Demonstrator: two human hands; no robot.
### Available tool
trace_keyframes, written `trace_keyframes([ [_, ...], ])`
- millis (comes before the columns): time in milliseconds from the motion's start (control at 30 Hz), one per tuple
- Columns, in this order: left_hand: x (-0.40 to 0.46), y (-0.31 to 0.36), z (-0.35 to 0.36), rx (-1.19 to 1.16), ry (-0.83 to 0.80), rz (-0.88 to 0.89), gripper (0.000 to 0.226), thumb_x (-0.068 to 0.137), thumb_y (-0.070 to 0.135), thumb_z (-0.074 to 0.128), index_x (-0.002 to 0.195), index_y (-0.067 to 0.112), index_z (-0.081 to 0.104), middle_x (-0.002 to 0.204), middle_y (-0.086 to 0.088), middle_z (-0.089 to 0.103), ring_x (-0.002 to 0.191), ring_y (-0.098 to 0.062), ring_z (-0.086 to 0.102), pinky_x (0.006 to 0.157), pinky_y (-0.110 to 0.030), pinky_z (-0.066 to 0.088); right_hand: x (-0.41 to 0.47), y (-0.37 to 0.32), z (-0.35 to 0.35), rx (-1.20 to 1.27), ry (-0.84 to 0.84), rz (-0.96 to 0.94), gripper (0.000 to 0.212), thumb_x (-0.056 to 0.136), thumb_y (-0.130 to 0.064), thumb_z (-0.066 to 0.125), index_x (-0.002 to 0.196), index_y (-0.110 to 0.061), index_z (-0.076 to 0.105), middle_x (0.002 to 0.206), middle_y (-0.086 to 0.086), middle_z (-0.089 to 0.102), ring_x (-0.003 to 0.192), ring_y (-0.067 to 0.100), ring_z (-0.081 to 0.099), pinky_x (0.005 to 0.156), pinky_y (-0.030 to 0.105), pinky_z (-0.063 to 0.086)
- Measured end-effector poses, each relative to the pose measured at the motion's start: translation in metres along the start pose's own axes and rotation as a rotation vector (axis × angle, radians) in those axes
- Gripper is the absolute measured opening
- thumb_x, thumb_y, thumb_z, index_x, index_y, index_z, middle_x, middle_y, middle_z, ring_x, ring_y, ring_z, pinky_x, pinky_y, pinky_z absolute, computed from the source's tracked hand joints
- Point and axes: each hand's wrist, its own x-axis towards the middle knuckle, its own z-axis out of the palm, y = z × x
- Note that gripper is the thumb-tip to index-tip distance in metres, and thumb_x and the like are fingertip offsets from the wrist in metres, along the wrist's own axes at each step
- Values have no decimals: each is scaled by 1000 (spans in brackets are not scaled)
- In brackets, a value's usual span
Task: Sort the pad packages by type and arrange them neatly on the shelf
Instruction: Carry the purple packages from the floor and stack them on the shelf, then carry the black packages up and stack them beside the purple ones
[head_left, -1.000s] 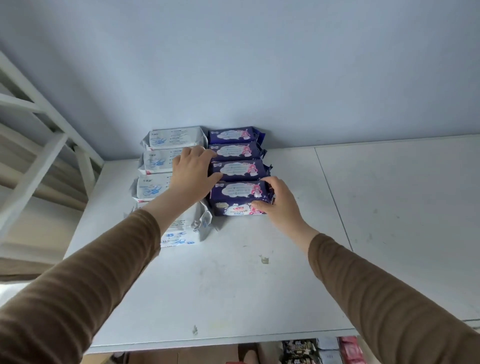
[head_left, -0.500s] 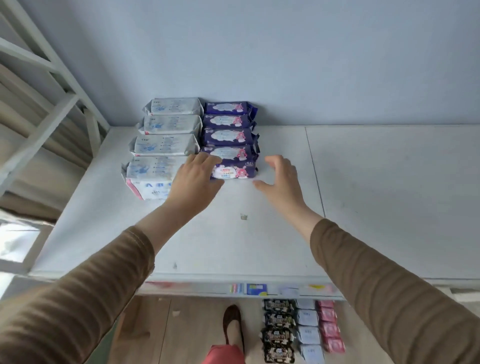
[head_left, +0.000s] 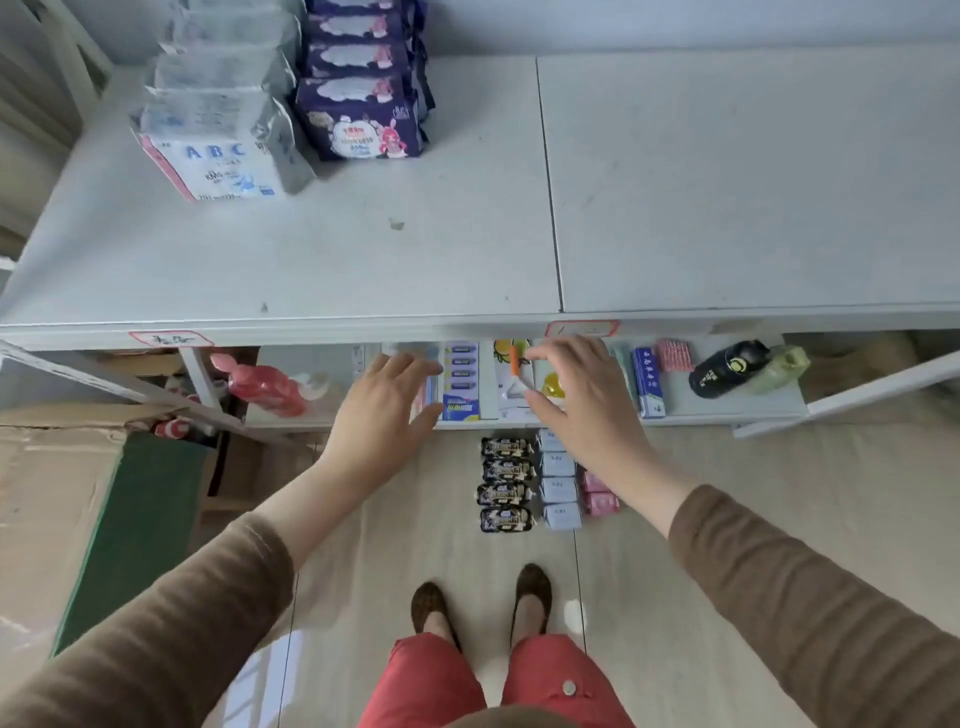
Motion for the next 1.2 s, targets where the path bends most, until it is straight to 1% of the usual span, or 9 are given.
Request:
trace_keyframes([
  [167, -55, -9, 70, -26, -209, -51, 40, 85, 23, 67, 124, 15, 60, 119, -4, 59, 111, -28, 52, 92, -42, 44, -79, 20, 57, -5, -78, 160, 35, 87, -25, 68, 120, -17, 60, 118, 0, 59, 112, 24, 51, 93, 40, 42],
  [400, -127, -46, 195, -47, -422, -99, 41, 89, 31, 63, 128, 21, 57, 124, 1, 56, 116, -23, 51, 93, -36, 45, -176, 65, 178, 34, -219, 352, 35, 83, -17, 72, 116, -14, 61, 112, 3, 59, 105, 25, 54, 86, 35, 42],
  [500, -150, -68, 260, -27, -505, -132, 41, 90, 32, 61, 130, 23, 54, 127, 2, 54, 118, -21, 50, 94, -35, 44, -209, 97, 237, 27, -307, 408, 40, 85, -18, 70, 123, -13, 58, 117, 5, 58, 107, 26, 55, 84, 36, 45],
  [633, -166, -96, 351, -34, -578, -217, 44, 91, 32, 61, 133, 24, 51, 131, 3, 50, 121, -21, 47, 90, -38, 46, -243, 146, 316, 17, -427, 461, 48, 87, -17, 67, 132, -12, 51, 126, 8, 53, 114, 28, 54, 81, 32, 42],
  [733, -166, -119, 422, -35, -601, -243, 49, 92, 31, 60, 138, 24, 46, 136, 3, 45, 125, -21, 44, 89, -38, 45, -255, 186, 375, 26, -497, 488, 57, 88, -16, 65, 141, -12, 44, 133, 9, 48, 121, 28, 51, 88, 33, 44],
  [867, -149, -150, 510, -17, -571, -263, 56, 91, 27, 62, 143, 21, 42, 140, -2, 45, 126, -25, 43, 99, -41, 43, -255, 233, 454, 35, -546, 473, 63, 87, -10, 64, 145, -13, 38, 138, 9, 43, 122, 29, 49, 92, 36, 45],
  [967, -130, -170, 567, 6, -531, -254, 59, 90, 25, 64, 144, 16, 43, 140, -8, 45, 123, -30, 45, 102, -42, 41, -248, 261, 507, 27, -545, 455, 65, 86, -7, 63, 145, -15, 37, 137, 8, 40, 121, 29, 48, 91, 38, 47],
  [1100, -103, -191, 631, 60, -474, -241, 60, 88, 24, 65, 143, 15, 41, 141, -8, 43, 125, -31, 43, 101, -43, 43, -241, 288, 569, -5, -541, 396, 69, 83, 0, 63, 145, -13, 37, 141, 11, 37, 122, 30, 44, 96, 41, 47],
  [1200, -85, -200, 668, 84, -442, -247, 65, 86, 25, 67, 144, 15, 37, 141, -8, 42, 127, -31, 41, 102, -43, 41, -242, 300, 603, -120, -533, 371, 69, 82, -5, 66, 143, -13, 35, 141, 11, 40, 127, 31, 40, 98, 39, 46],
])
